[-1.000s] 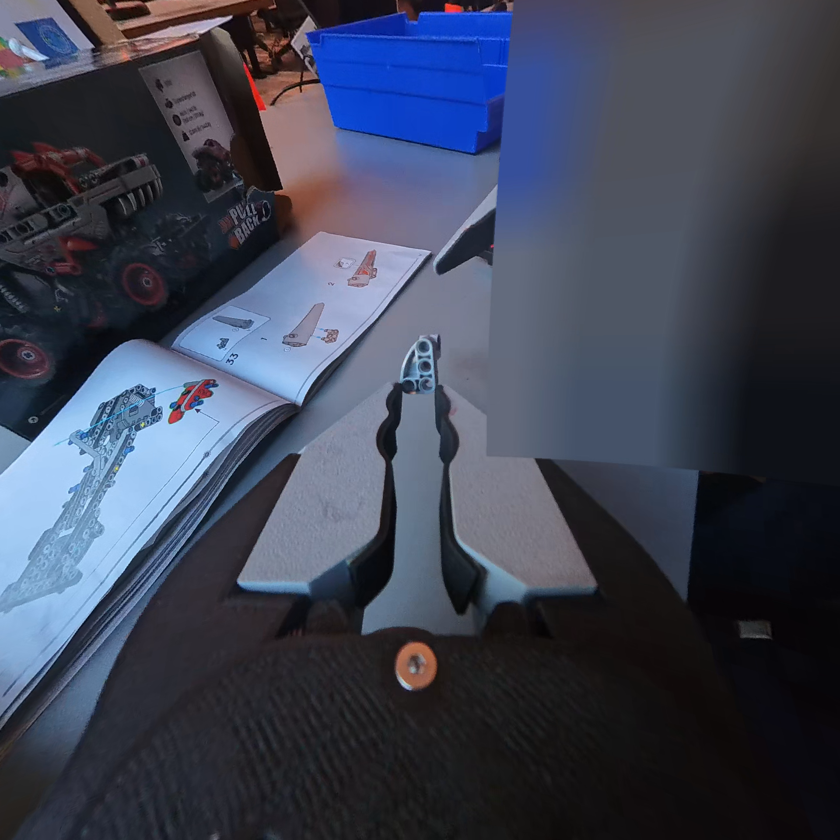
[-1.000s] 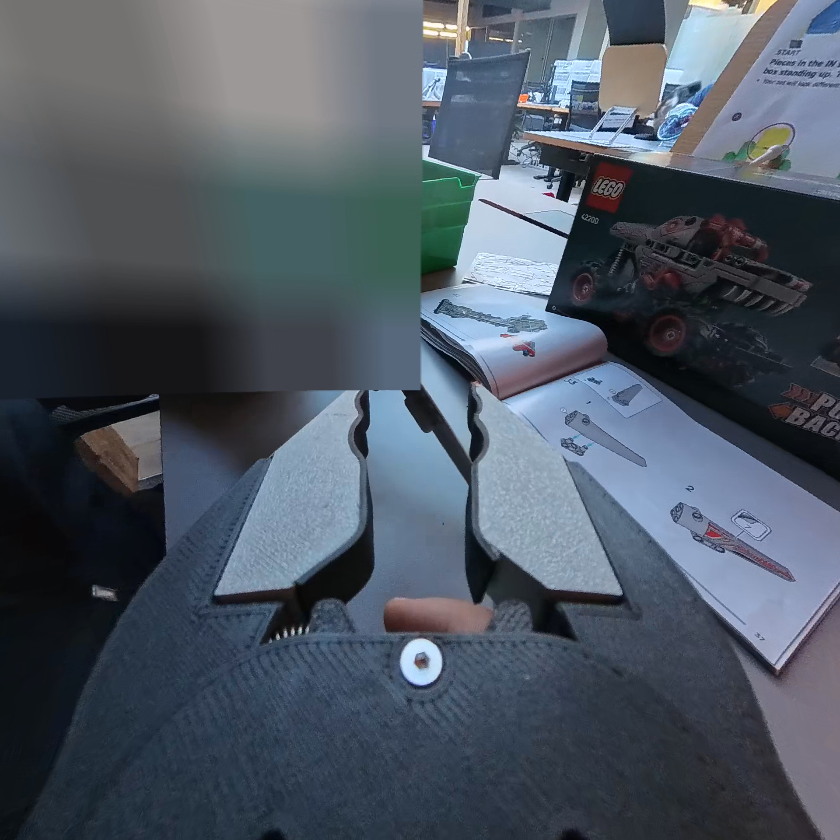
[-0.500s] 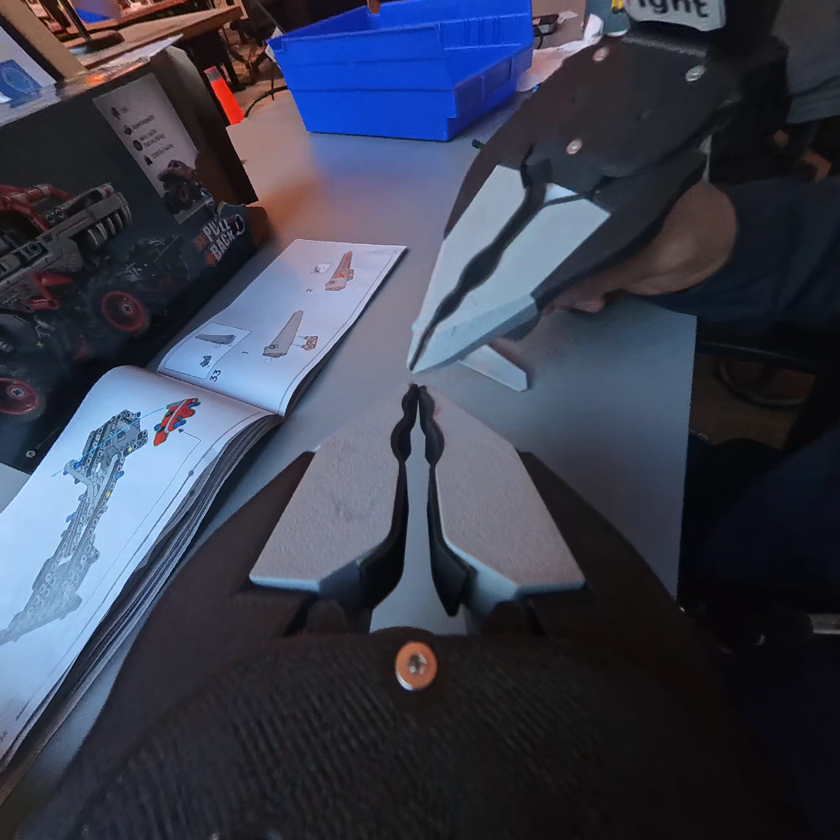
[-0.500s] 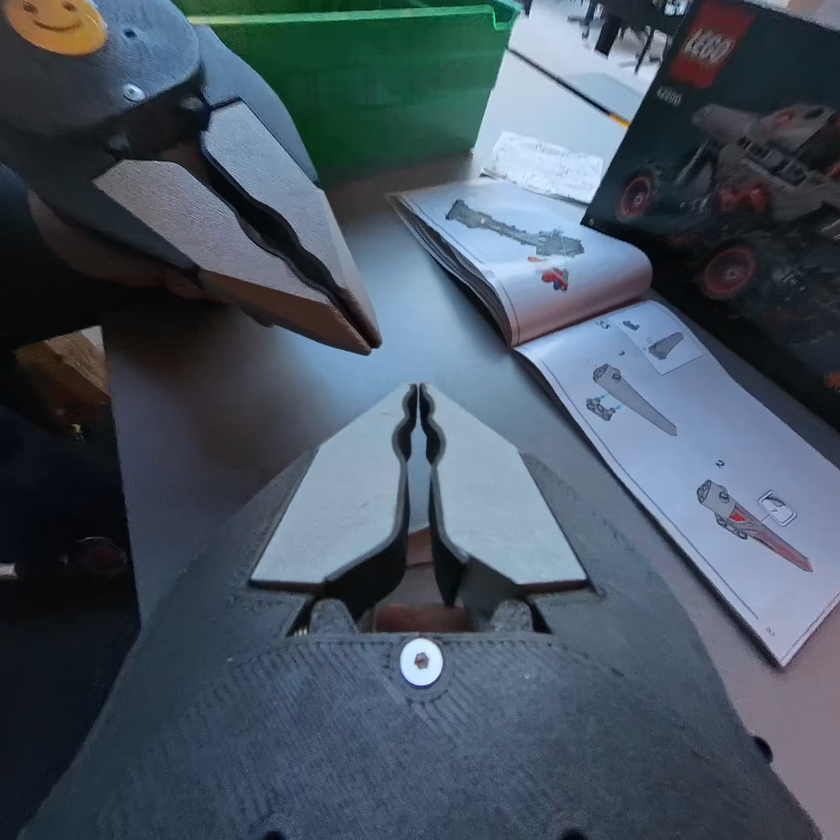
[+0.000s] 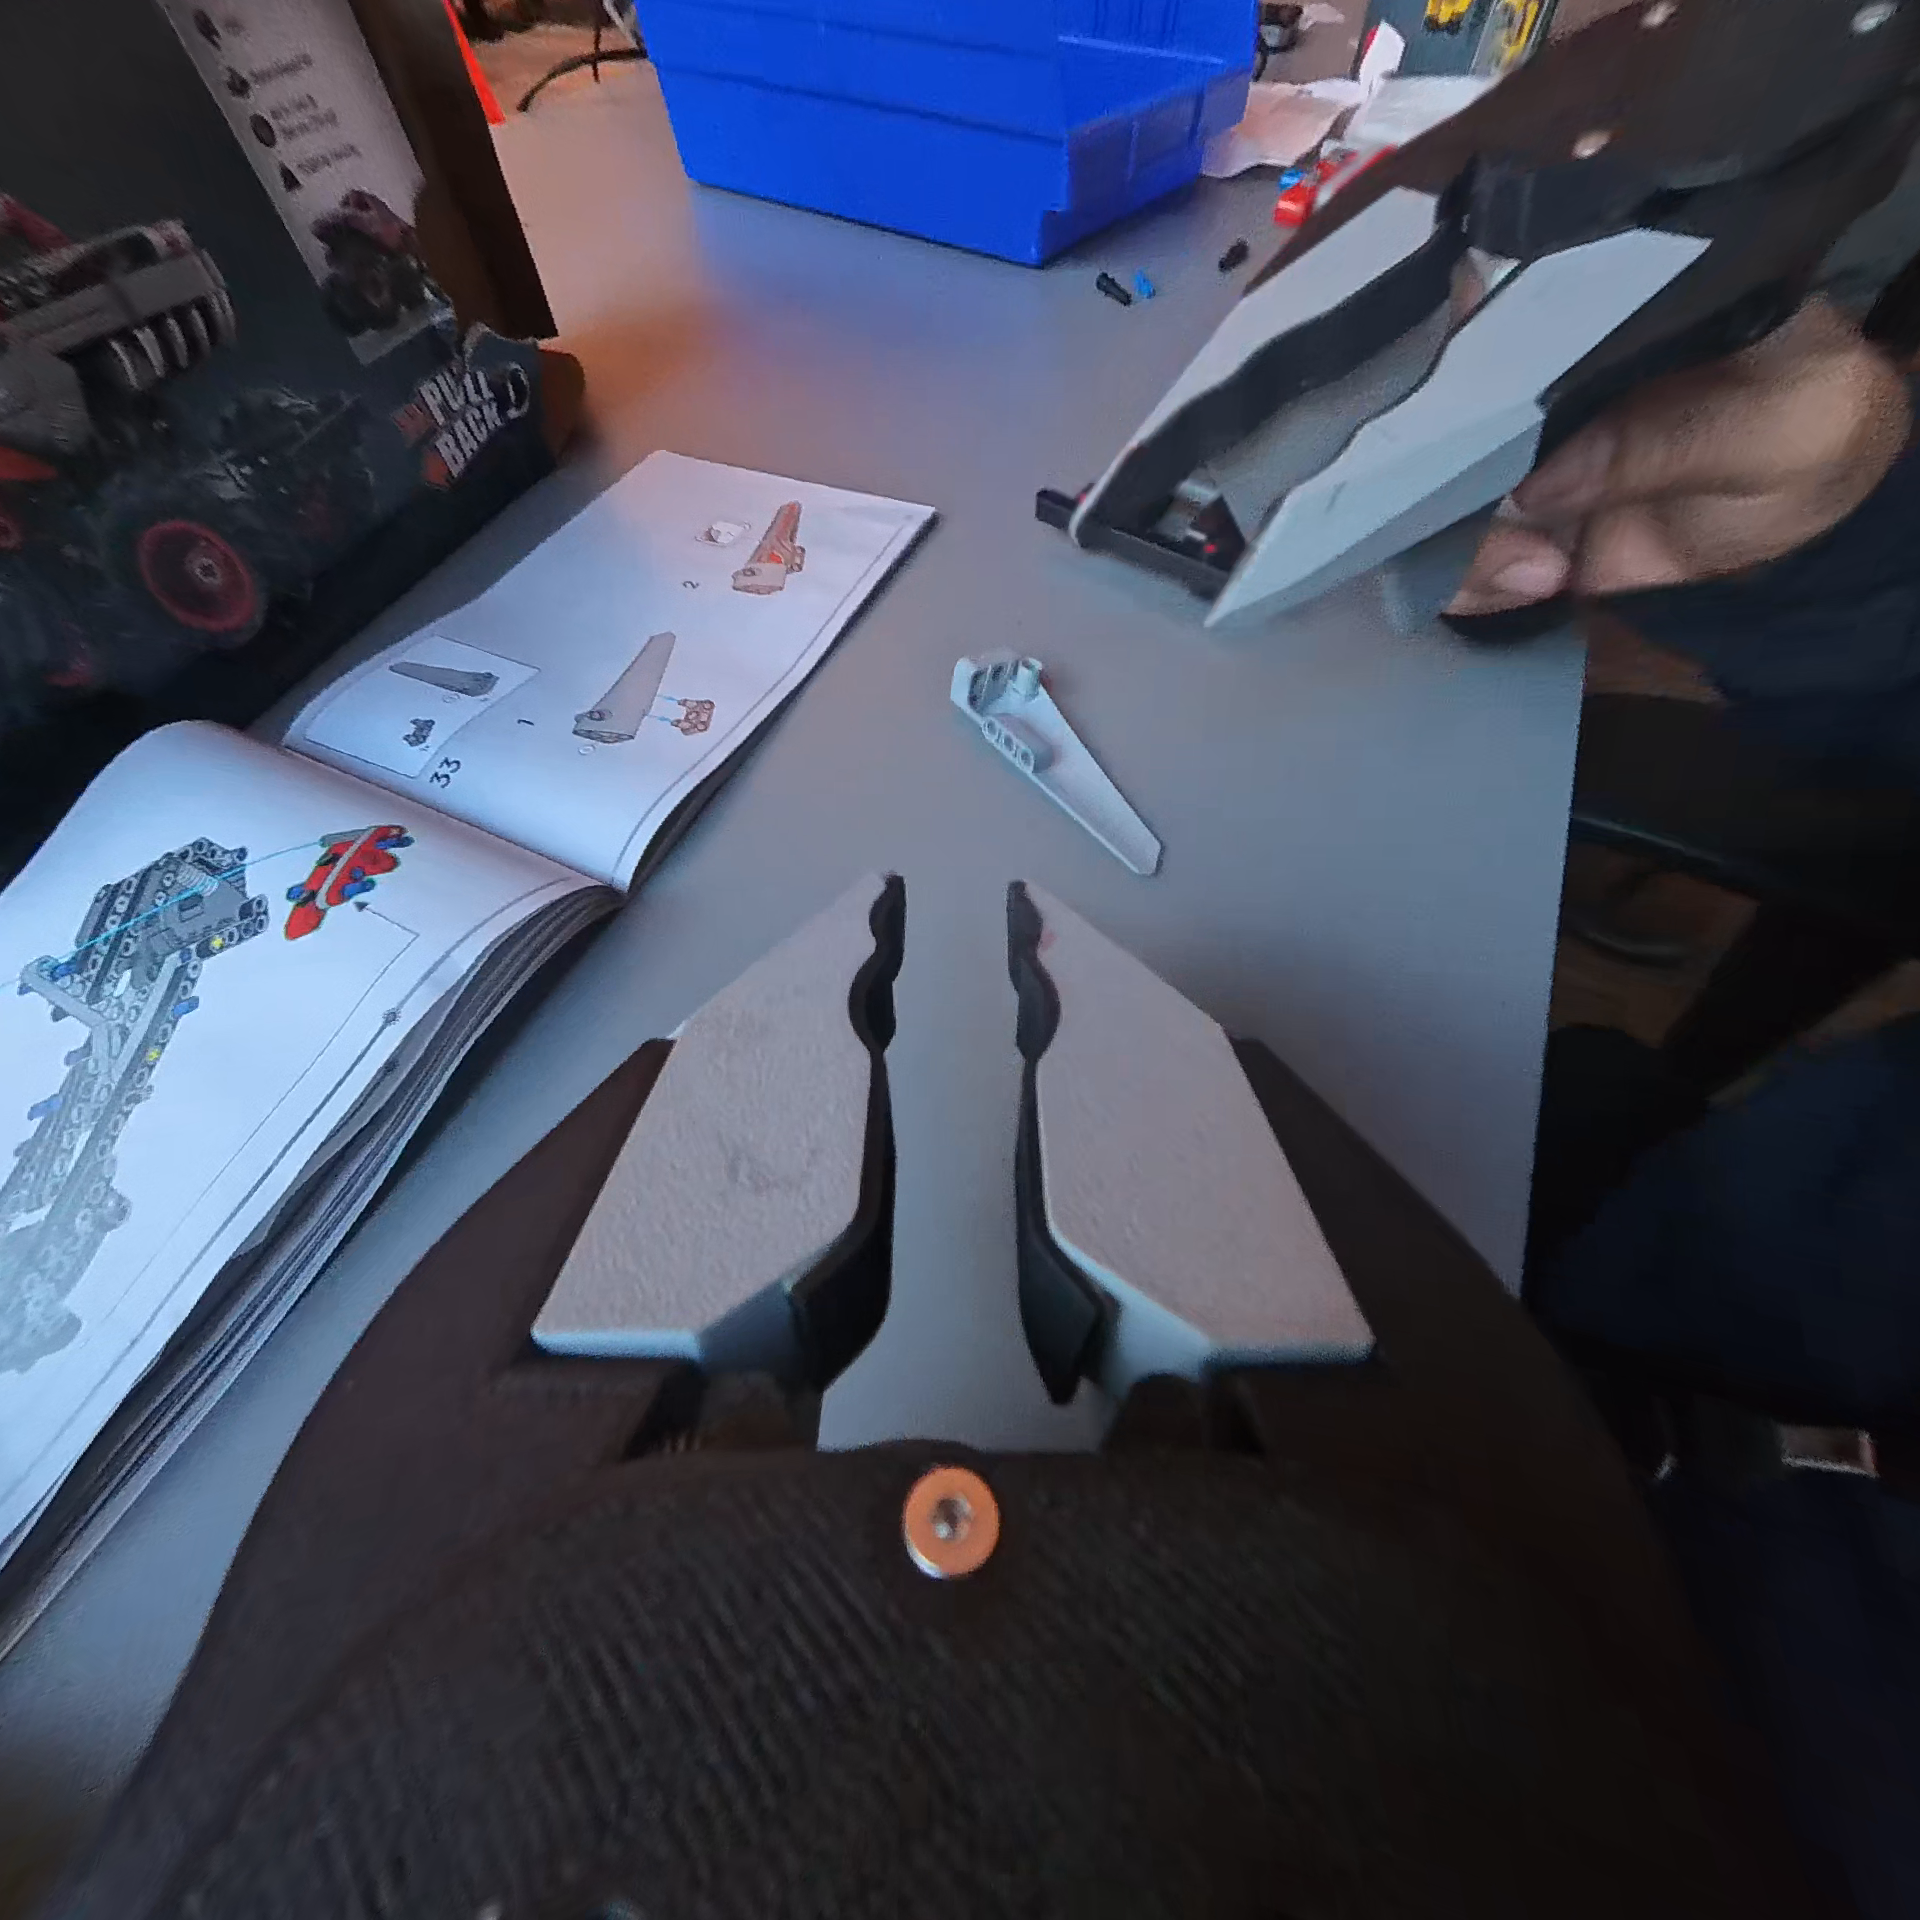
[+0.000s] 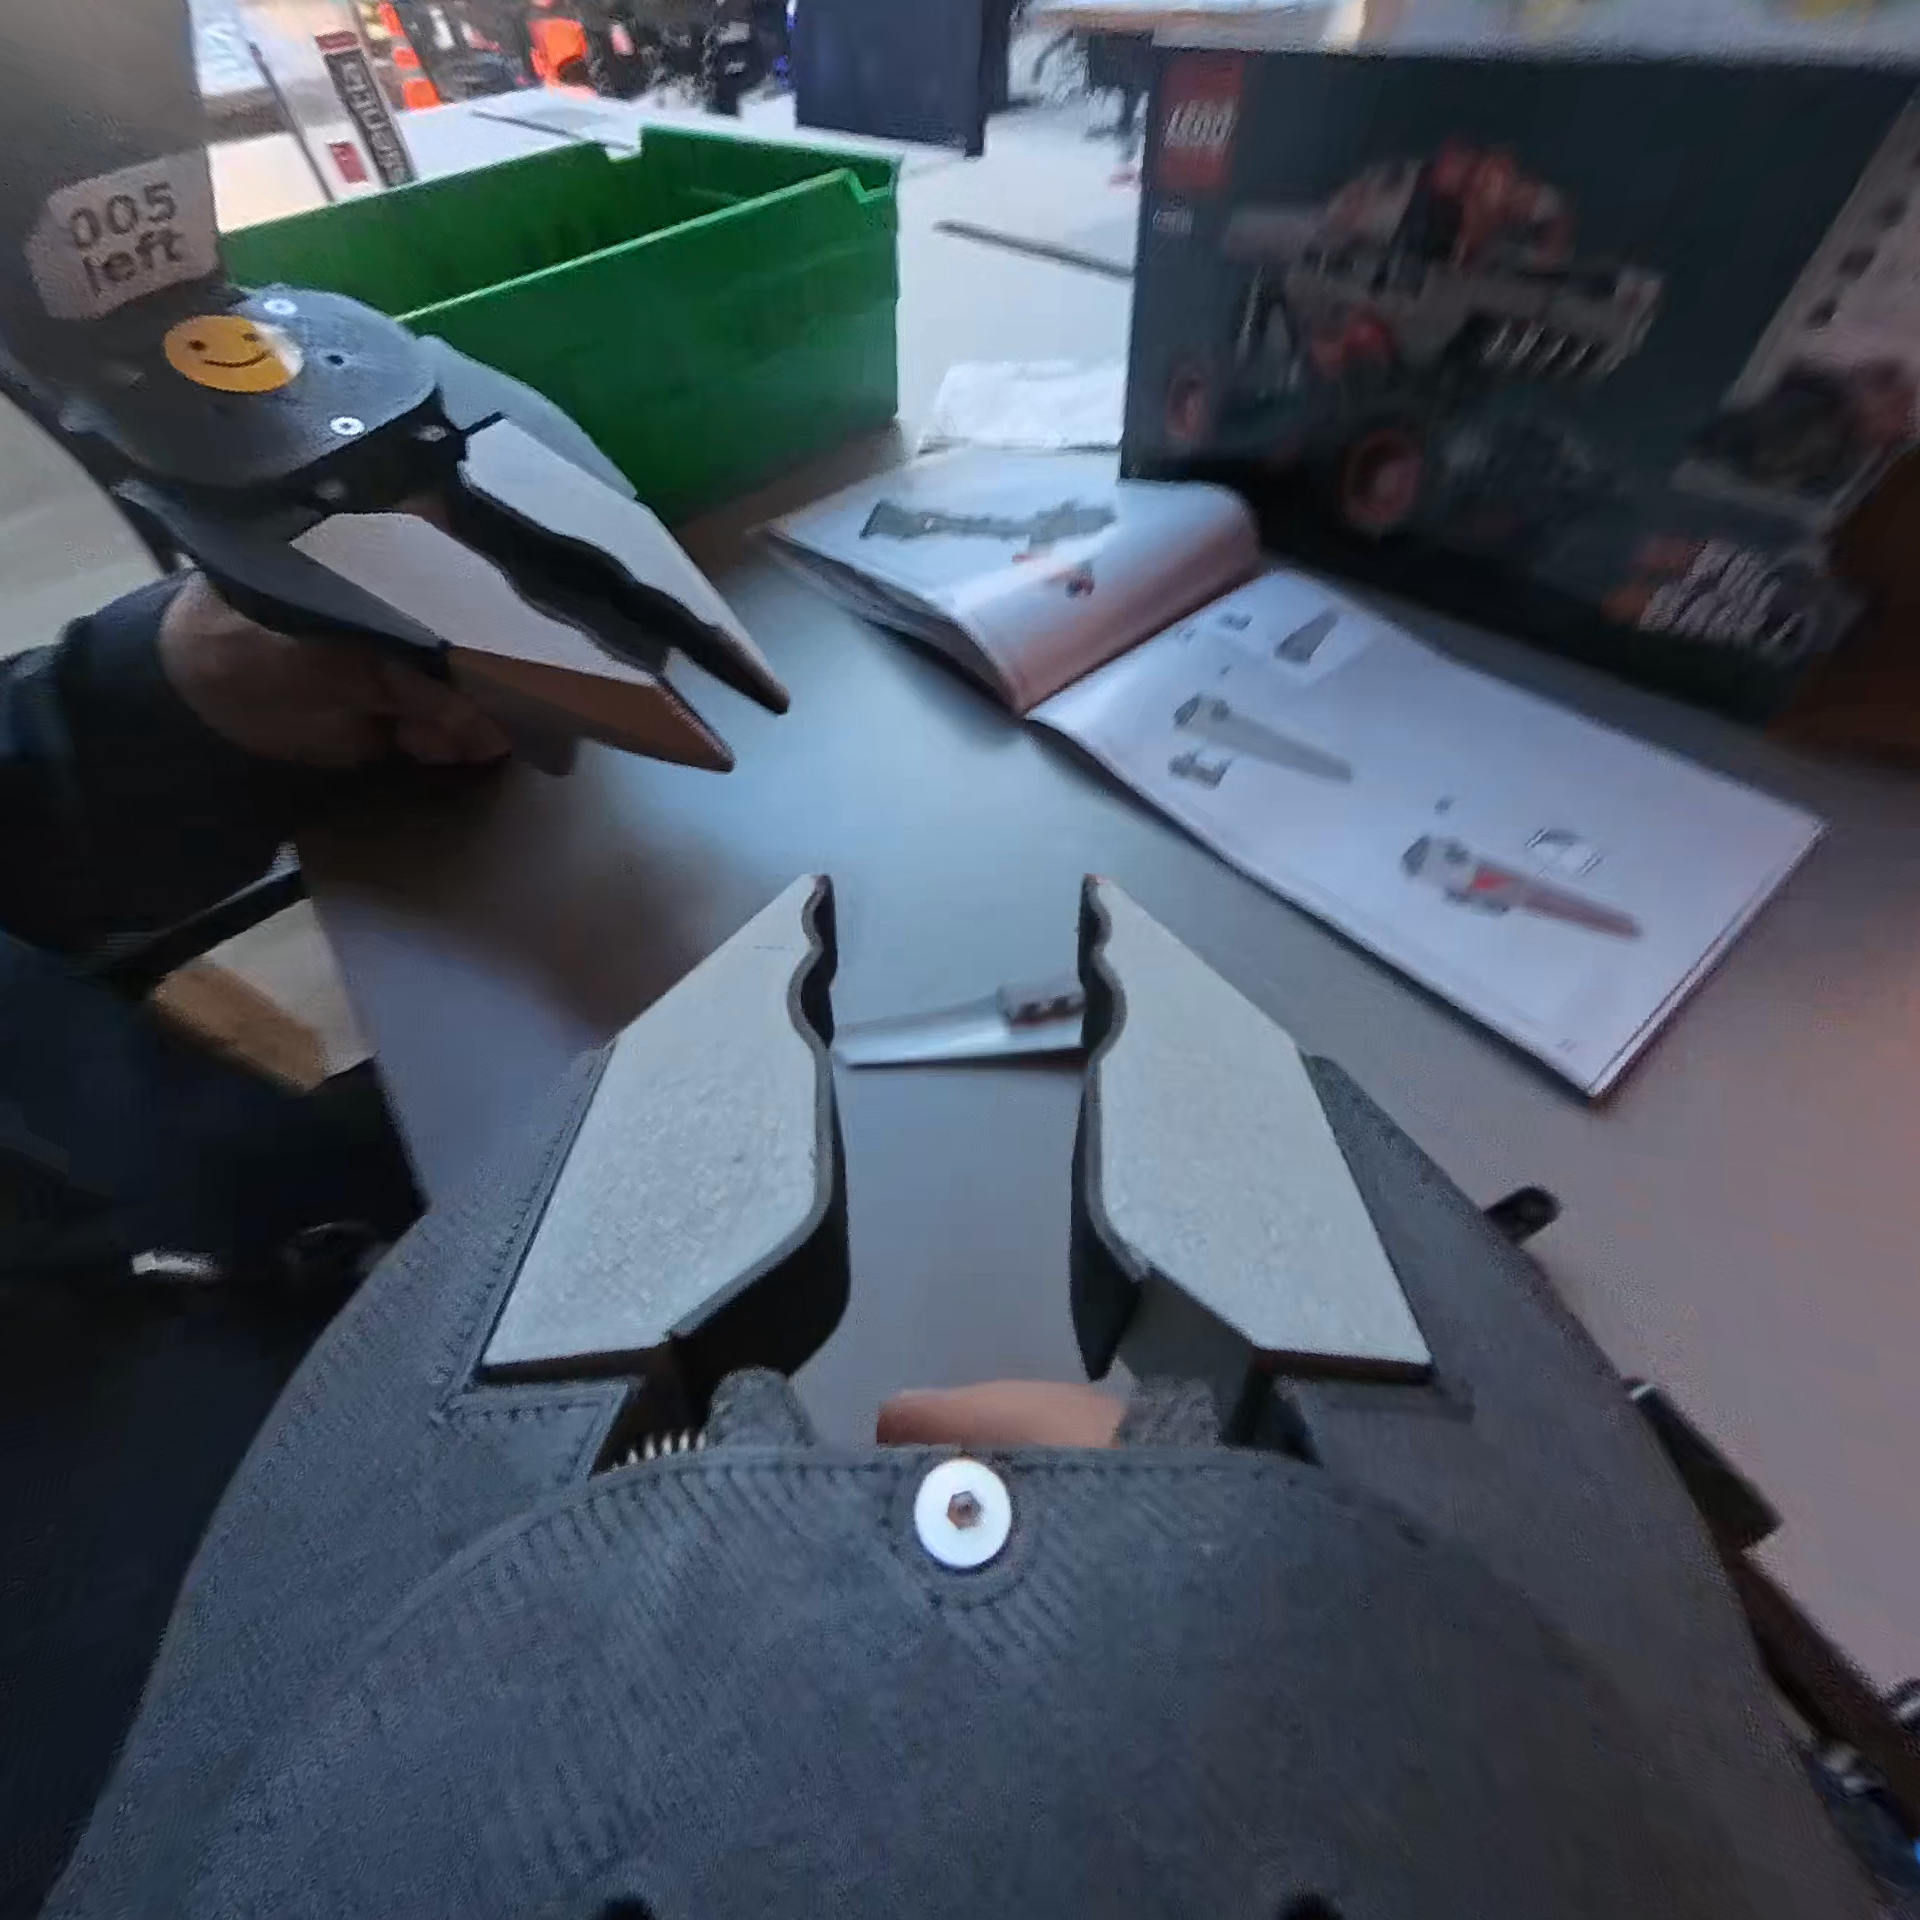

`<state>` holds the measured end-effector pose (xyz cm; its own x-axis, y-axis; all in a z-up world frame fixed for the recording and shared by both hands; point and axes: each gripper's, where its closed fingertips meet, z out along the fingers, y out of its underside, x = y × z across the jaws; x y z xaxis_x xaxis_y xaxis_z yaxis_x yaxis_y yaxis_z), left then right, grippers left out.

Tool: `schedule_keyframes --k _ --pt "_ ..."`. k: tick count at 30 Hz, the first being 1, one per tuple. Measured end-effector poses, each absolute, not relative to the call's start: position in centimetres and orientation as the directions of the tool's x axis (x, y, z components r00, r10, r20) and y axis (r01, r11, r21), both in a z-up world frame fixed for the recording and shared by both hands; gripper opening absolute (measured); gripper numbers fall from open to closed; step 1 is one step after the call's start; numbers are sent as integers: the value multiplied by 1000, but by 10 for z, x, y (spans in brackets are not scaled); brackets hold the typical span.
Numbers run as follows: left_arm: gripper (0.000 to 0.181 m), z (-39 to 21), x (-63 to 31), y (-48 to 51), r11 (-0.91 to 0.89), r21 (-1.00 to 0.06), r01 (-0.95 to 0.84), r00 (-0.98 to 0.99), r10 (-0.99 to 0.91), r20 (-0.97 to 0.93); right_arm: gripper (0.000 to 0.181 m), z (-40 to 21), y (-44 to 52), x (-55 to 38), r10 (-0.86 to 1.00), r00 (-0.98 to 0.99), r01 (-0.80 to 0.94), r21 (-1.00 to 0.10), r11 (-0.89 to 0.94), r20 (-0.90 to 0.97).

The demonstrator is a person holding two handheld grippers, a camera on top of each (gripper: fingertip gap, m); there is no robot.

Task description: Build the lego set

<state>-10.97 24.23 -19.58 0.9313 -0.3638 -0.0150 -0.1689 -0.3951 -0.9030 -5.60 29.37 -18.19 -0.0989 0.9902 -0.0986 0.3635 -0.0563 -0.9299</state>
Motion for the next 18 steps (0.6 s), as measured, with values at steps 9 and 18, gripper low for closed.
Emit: schedule_keyframes --k 9,18 --pt "17 -203 -104 242 -401 -875 -270 922 -371 -114 55 -215 307 -59 1000 -7 544 -839 3 -1" --pt "17 -201 -108 238 -406 -886 -222 929 -364 -66 60 -246 316 -66 999 -32 715 -699 6 -24"
